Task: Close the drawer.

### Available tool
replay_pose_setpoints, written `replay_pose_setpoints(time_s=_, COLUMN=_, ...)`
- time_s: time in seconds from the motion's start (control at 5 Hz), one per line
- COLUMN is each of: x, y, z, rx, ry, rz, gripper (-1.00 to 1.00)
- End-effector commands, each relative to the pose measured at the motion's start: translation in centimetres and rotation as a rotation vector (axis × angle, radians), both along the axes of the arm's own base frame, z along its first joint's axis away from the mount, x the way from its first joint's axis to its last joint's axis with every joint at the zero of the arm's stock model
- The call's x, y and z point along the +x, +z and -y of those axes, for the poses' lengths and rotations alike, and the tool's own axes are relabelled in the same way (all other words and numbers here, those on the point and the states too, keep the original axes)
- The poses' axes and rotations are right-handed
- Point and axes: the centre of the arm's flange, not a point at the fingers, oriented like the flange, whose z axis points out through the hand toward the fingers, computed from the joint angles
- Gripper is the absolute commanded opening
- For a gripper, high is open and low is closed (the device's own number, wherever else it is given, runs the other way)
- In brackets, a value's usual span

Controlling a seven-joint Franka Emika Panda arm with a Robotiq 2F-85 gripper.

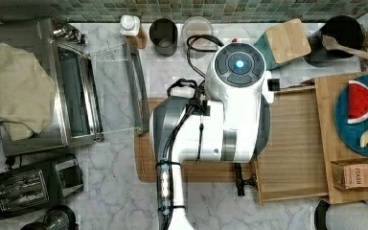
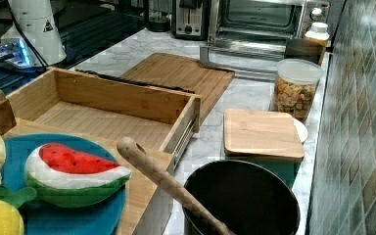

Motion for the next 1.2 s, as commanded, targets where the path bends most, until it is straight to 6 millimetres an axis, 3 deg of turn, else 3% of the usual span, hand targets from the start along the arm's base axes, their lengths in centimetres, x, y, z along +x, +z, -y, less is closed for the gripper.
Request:
replay_pose_setpoints(time_s=0.2, x=-0.1, y=-0.1, z=0.6, rx=0.0, ry=-0.011, rz=-0.002, gripper=-1.0)
replay_pose_setpoints(time_s=0.4, x=-1.5, y=-0.3, z=-0.5, rx=-0.01, ry=0.211, rz=-0.032, gripper=-1.0)
replay_pose_setpoints(time_s=0.6, x=-4.3, y=-2.6, z=-2.4, rx=0.02, ry=0.377, rz=0.018, gripper=-1.0)
replay_pose_setpoints(time_s=0.8, x=-6.2, y=-5.2, z=-2.5, rx=0.042, ry=0.613, rz=0.051, gripper=-1.0)
replay_pose_setpoints(time_s=1.0, x=-7.6, y=-8.2, z=-1.2, rx=0.103, ry=0.785, rz=0.054, gripper=-1.0)
replay_pose_setpoints(time_s=1.2, x=-7.5, y=-11.0, z=-0.1, rx=0.094, ry=0.869, rz=0.032, gripper=-1.0)
